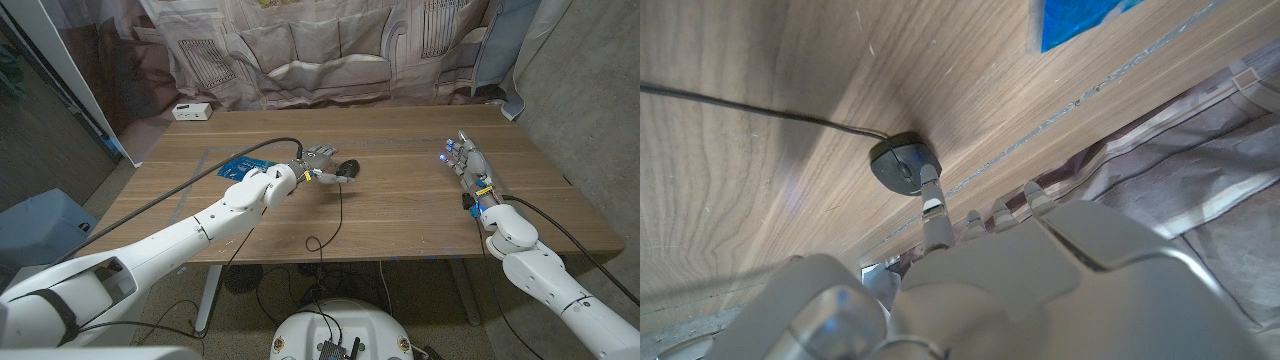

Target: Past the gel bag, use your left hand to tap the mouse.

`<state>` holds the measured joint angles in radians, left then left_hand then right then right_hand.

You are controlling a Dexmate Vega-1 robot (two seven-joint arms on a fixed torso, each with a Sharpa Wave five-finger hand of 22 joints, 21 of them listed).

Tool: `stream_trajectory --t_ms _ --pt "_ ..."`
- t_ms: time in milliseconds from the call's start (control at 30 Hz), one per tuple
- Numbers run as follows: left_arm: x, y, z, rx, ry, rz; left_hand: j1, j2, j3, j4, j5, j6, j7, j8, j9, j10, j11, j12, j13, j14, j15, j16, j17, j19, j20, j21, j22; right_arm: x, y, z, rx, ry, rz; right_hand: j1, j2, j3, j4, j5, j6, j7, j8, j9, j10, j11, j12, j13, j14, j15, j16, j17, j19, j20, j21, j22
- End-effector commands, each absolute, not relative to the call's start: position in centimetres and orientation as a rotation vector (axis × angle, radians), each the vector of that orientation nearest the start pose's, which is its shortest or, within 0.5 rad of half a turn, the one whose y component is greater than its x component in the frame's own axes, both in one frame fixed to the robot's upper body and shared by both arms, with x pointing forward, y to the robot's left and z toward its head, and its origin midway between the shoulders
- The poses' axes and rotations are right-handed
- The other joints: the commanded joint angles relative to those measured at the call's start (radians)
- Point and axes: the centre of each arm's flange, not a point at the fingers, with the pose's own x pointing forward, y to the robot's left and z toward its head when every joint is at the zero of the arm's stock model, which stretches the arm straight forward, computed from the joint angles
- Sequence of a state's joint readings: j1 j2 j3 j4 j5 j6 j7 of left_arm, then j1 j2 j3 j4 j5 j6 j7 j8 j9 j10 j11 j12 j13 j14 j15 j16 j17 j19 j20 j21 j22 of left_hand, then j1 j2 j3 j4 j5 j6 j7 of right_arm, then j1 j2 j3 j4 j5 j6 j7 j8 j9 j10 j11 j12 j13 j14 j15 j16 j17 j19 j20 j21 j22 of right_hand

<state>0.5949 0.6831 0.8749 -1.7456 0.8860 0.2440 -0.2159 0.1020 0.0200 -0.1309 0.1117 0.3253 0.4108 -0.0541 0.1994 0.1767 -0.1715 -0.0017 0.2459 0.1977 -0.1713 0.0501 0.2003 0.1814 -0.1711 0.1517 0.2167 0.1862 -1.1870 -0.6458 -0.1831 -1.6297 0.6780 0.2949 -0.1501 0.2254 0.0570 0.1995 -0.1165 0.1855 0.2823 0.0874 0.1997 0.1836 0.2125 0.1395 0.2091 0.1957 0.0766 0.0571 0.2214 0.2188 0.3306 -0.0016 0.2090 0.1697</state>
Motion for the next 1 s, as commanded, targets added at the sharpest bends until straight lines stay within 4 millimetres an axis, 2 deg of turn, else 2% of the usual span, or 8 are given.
stream_trajectory --t_ms 33,167,333,400,433,600,633,1000 --pt "60.2 11.5 0.8 1.792 -0.660 -0.089 0.012 0.006 0.000 -0.005 0.001 -0.009 -0.002 -0.002 0.003 -0.033 0.004 0.004 0.002 -0.071 0.004 0.006 0.002 -0.052 0.010 0.004 0.000 56.9 -35.1 -6.8 0.077 -0.610 0.038 -0.002 0.003 -0.002 -0.002 -0.002 0.007 -0.001 0.000 0.006 0.008 -0.003 -0.002 0.003 0.006 0.006 -0.006 0.001 0.005 0.005 -0.002 0.004" --pt "60.0 11.7 0.8 1.774 -0.673 -0.083 0.017 0.007 -0.001 -0.007 -0.001 -0.021 0.001 -0.008 0.003 -0.027 0.009 0.005 0.002 -0.059 0.014 0.008 0.002 -0.050 0.013 0.004 0.000 57.0 -35.1 -6.8 0.078 -0.611 0.039 -0.002 0.004 -0.002 -0.002 -0.002 0.008 -0.001 0.000 0.006 0.008 -0.003 -0.002 0.003 0.006 0.005 -0.007 0.001 0.006 0.005 -0.002 0.004" --pt "59.8 11.9 0.8 1.763 -0.672 -0.083 0.030 0.010 -0.005 -0.011 -0.008 -0.119 0.024 -0.031 0.006 -0.009 0.017 0.007 0.003 -0.034 0.032 0.008 0.002 -0.035 0.026 0.005 0.001 57.0 -35.0 -6.8 0.078 -0.612 0.042 -0.002 0.004 -0.003 -0.002 -0.002 0.008 -0.001 0.000 0.006 0.009 -0.003 -0.001 0.003 0.007 0.007 -0.006 0.001 0.006 0.005 -0.003 0.004" --pt "59.8 11.9 0.7 1.759 -0.674 -0.083 0.040 0.013 -0.012 -0.014 -0.016 -0.251 0.017 -0.037 0.007 0.005 0.023 0.007 0.005 -0.023 0.037 0.003 0.003 -0.025 0.031 0.002 0.001 56.9 -35.0 -6.8 0.077 -0.612 0.042 -0.002 0.004 -0.003 -0.002 -0.002 0.009 -0.001 0.000 0.006 0.009 -0.004 -0.002 0.003 0.007 0.006 -0.006 0.001 0.006 0.005 -0.003 0.004" --pt "59.7 11.9 0.7 1.760 -0.674 -0.083 0.042 0.014 -0.014 -0.014 -0.018 -0.281 0.024 -0.037 0.007 0.009 0.020 0.007 0.005 -0.021 0.039 0.002 0.003 -0.020 0.034 0.003 0.001 56.9 -35.0 -6.9 0.077 -0.612 0.042 -0.002 0.004 -0.003 -0.002 -0.002 0.009 -0.001 0.000 0.006 0.009 -0.003 -0.002 0.003 0.007 0.006 -0.006 0.001 0.006 0.005 -0.003 0.004" --pt "59.5 11.9 0.7 1.746 -0.681 -0.084 0.052 0.019 -0.021 -0.016 -0.025 -0.443 0.015 -0.041 0.006 0.016 0.019 0.002 0.005 -0.007 0.041 0.000 0.003 -0.002 0.037 0.004 0.001 56.6 -35.0 -6.9 0.076 -0.613 0.039 -0.002 0.004 -0.003 -0.002 -0.002 0.009 -0.002 0.000 0.006 0.009 -0.002 -0.002 0.003 0.007 0.007 -0.006 0.001 0.006 0.005 -0.004 0.004" --pt "59.4 11.9 0.7 1.741 -0.682 -0.082 0.055 0.020 -0.023 -0.016 -0.027 -0.481 0.022 -0.040 0.006 0.015 0.020 -0.001 0.005 -0.008 0.040 -0.002 0.003 -0.001 0.039 0.003 0.001 56.6 -35.0 -7.0 0.076 -0.613 0.039 -0.002 0.004 -0.003 -0.002 -0.002 0.008 -0.002 -0.001 0.006 0.009 -0.002 -0.002 0.003 0.007 0.006 -0.007 0.001 0.006 0.005 -0.004 0.004" --pt "58.5 12.6 0.9 1.682 -0.680 -0.062 0.057 0.022 -0.025 -0.016 -0.029 -0.504 0.023 -0.030 0.006 0.030 0.017 0.003 0.006 0.005 0.043 0.001 0.004 0.009 0.040 0.005 0.001 56.2 -34.9 -6.8 0.069 -0.618 0.045 -0.002 0.004 -0.004 -0.002 -0.002 0.010 -0.003 -0.001 0.006 0.009 -0.003 -0.002 0.003 0.007 0.006 -0.007 0.001 0.007 0.006 -0.005 0.004"
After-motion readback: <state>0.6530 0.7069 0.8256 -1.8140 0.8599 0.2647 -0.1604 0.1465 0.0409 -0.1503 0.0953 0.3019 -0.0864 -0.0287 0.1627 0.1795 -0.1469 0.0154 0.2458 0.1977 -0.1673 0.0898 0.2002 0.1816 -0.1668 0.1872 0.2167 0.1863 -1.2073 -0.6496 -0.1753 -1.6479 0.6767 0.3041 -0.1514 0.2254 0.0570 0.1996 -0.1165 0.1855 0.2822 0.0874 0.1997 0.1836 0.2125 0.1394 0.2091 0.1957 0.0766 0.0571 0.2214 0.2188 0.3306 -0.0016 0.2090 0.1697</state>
